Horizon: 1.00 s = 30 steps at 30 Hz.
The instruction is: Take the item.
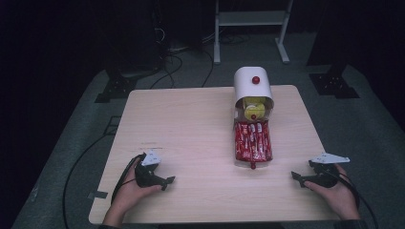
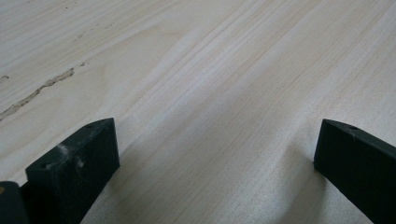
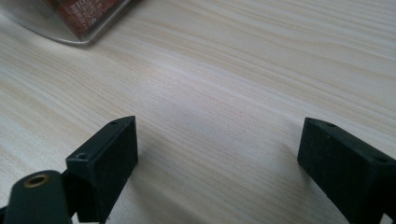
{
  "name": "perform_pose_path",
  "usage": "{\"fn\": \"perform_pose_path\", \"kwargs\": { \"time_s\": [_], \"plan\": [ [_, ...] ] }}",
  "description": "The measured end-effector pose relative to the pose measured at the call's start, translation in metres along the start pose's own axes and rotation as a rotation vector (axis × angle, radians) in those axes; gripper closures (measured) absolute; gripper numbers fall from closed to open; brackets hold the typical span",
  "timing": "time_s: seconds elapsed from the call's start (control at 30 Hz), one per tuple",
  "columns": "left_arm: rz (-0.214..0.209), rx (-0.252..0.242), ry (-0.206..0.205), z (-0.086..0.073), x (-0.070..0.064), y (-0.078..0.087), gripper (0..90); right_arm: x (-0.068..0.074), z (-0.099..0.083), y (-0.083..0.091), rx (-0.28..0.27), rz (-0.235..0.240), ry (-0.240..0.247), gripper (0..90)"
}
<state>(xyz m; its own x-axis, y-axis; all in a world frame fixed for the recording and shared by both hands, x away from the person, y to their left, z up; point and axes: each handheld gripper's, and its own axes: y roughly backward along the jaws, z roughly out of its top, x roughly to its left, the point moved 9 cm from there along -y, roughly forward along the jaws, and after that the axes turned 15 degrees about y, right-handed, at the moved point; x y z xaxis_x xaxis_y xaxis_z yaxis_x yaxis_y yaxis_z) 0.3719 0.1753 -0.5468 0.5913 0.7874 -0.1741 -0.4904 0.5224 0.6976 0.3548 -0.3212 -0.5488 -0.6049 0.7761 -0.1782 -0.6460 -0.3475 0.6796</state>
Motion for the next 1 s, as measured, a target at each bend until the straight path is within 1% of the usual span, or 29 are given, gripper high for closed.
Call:
{"fn": "perform_pose_path", "kwargs": {
  "time_s": [0.23, 0.4, 0.7, 0.8, 1.0],
  "plan": [
    [0.000, -0.001, 0.001, 0.0001, -0.0001, 0.0000, 0.0, -0.0007, -0.0001, 0.0002, 0.000, -0.003, -0.006, 12.2],
    [0.000, 0.000, 0.001, 0.0001, -0.0001, -0.0001, 0.0, -0.0026, -0.0002, 0.0012, -0.007, -0.009, -0.014, 15.6],
    [0.000, -0.001, 0.001, 0.0001, -0.0001, -0.0001, 0.0, -0.0039, 0.0000, 0.0025, -0.009, -0.018, -0.001, 20.4],
    [0.000, -0.001, 0.002, 0.0002, -0.0001, -0.0002, 0.0, -0.0043, 0.0019, 0.0039, -0.016, -0.024, -0.003, 20.7],
    [0.000, 0.000, 0.001, 0.0001, -0.0001, -0.0001, 0.0, -0.0037, 0.0032, 0.0042, -0.018, -0.019, -0.004, 20.8]
  ]
}}
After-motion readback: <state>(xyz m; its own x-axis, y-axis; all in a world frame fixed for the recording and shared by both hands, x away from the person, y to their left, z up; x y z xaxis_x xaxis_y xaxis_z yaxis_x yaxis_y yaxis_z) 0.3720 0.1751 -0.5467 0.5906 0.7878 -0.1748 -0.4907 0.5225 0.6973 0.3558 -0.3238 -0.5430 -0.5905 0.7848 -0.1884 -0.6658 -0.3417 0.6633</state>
